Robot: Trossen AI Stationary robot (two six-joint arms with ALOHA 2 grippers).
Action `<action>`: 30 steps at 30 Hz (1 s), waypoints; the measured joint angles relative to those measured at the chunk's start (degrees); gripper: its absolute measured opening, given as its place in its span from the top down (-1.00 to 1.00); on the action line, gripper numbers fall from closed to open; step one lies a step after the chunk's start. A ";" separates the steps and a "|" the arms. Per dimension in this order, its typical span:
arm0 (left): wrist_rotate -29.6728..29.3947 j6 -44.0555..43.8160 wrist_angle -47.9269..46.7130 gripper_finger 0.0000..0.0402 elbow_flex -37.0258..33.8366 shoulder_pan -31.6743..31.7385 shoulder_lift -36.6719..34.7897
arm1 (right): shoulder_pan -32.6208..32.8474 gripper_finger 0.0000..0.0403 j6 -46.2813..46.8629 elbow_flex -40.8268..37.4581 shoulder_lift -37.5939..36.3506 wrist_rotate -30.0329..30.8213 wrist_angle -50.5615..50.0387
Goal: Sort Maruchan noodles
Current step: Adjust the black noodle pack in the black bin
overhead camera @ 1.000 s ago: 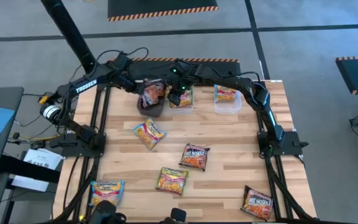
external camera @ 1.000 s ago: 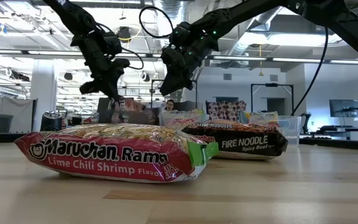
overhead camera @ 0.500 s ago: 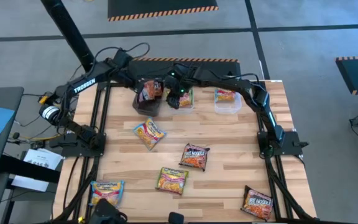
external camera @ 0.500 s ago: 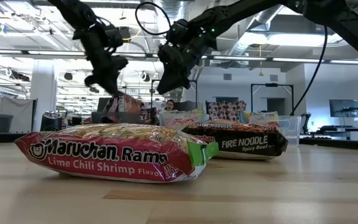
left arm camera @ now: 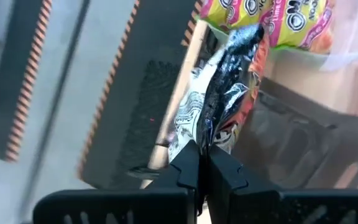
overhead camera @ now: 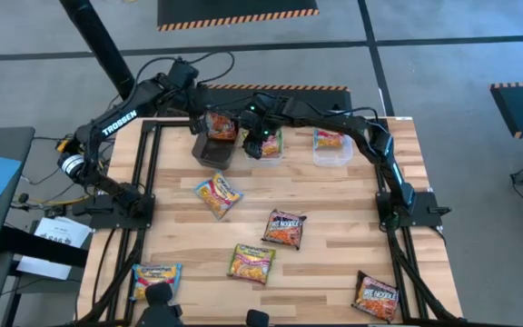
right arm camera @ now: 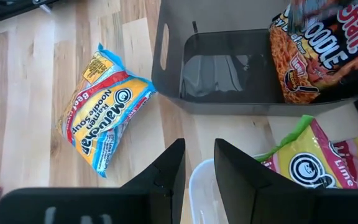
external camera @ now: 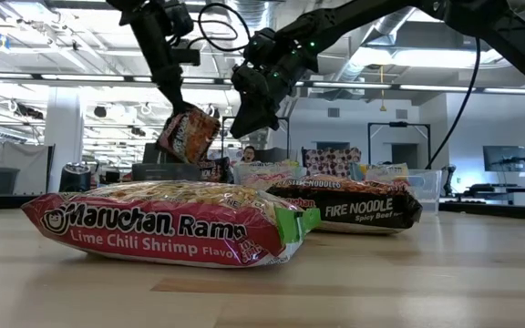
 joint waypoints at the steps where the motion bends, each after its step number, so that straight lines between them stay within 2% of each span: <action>1: -0.23 1.99 0.09 1.00 0.35 -0.14 0.00 | 0.00 0.45 -0.01 0.00 0.00 0.00 0.00; 5: -0.51 8.98 0.18 1.00 0.90 -0.65 0.11 | 0.00 0.45 0.00 0.00 0.00 0.00 0.01; 14: -1.47 16.31 0.20 1.00 0.90 -1.72 0.21 | 0.00 0.45 3.55 0.00 0.00 0.00 -0.01; 24: -6.17 17.15 -1.48 1.00 0.94 -3.30 7.42 | 0.04 0.45 6.64 0.00 0.00 -0.02 -0.01; 30: -7.31 17.26 -1.45 1.00 0.92 -5.18 8.46 | 0.04 0.45 6.50 0.00 0.00 -0.07 -0.01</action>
